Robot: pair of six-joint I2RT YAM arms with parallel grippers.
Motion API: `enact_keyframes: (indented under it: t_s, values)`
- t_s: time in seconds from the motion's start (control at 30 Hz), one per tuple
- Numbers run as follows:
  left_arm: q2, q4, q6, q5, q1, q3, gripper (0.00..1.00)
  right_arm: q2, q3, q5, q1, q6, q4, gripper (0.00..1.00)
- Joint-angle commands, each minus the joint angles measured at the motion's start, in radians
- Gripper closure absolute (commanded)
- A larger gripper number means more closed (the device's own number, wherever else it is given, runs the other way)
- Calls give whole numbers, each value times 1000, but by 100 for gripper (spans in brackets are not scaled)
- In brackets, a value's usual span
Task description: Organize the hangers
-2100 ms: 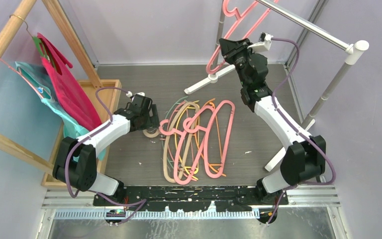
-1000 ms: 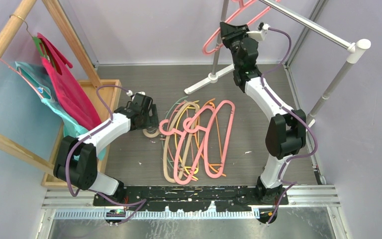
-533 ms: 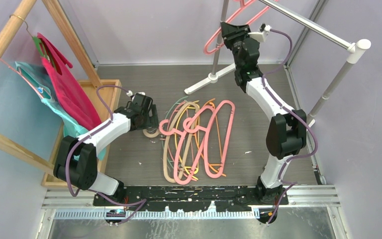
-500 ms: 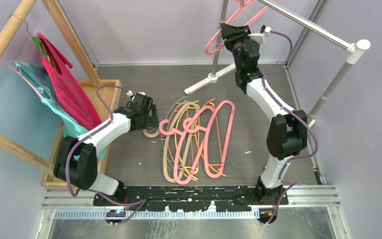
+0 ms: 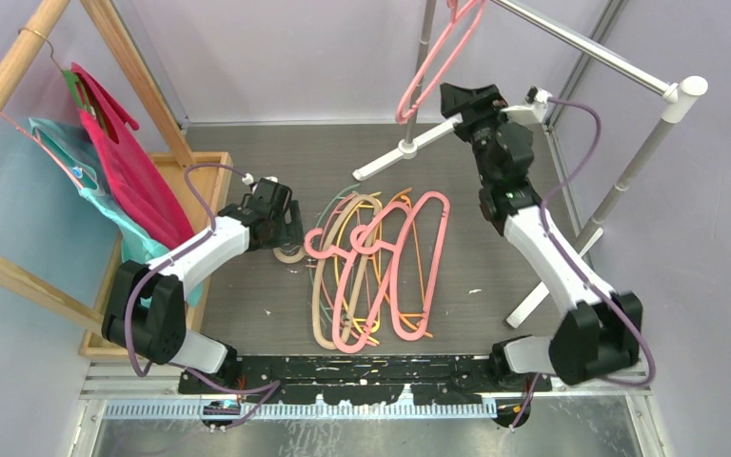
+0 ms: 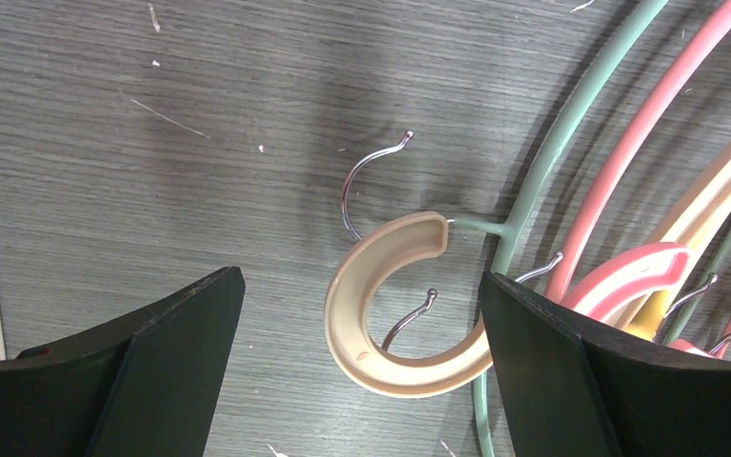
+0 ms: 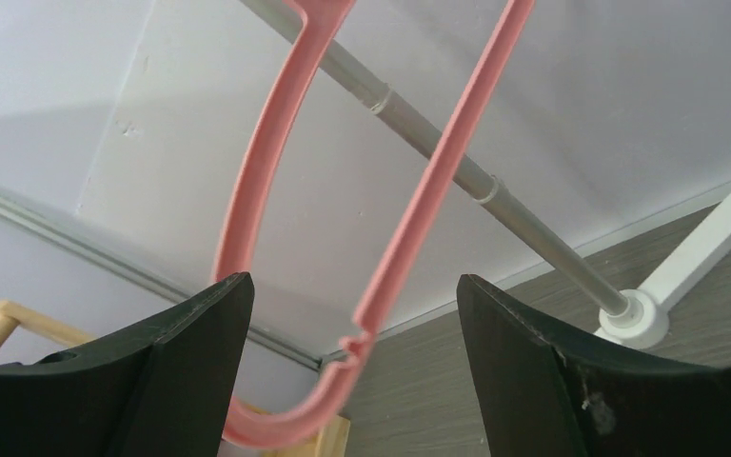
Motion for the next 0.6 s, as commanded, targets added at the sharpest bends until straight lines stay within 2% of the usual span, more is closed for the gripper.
enact_keyframes:
  t_s: [0.0,0.17,0.3,0.43,0.57]
  values:
    - [-29,-1,4,-7,-3,17,2,-187,-103,30,0,-159,-64,16]
    - [-26,1,5,1,-4,16,2,-283,-181,118,60,-306,-370,18]
    - [-14,5,7,-2,-4,18,2,-291,-269,189,256,-391,-587,22]
    - [1,8,2,1,-4,23,2,-219,-338,204,469,-355,-724,24]
    - [9,22,-9,10,-4,19,2,-139,-383,157,600,-281,-744,26]
